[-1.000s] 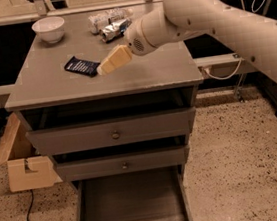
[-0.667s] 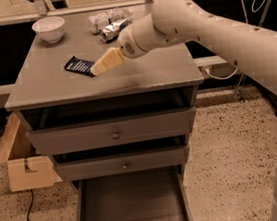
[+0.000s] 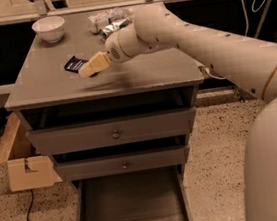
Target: Place rxbar blueberry into bottom drawer
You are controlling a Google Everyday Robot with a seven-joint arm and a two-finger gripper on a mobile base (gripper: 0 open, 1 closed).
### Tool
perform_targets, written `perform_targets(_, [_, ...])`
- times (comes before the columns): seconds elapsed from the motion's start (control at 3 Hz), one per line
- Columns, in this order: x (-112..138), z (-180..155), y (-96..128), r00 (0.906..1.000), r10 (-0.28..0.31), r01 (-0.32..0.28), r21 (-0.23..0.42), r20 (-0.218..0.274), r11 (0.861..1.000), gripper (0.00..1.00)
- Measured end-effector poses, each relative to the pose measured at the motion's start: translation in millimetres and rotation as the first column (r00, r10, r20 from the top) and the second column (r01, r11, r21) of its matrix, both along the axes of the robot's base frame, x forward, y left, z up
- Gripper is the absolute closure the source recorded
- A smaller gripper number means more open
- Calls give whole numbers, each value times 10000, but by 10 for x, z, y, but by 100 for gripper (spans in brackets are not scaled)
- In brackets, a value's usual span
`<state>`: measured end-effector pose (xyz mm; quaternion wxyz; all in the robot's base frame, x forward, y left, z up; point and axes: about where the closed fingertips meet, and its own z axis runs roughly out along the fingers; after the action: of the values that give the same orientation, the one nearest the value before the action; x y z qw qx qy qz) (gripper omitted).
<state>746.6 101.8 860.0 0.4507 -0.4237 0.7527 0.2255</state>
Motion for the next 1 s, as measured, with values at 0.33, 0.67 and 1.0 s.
perform_targets(0.33, [40,-115,197,9997,135,-135,2,-215,9999,0])
perform_targets(0.67, [68,-217,331,9992,132,-138,-156,-376,9998,0])
perform_targets(1.0, [124,-350,450,9978,66,-87,-310,-657,9995,2])
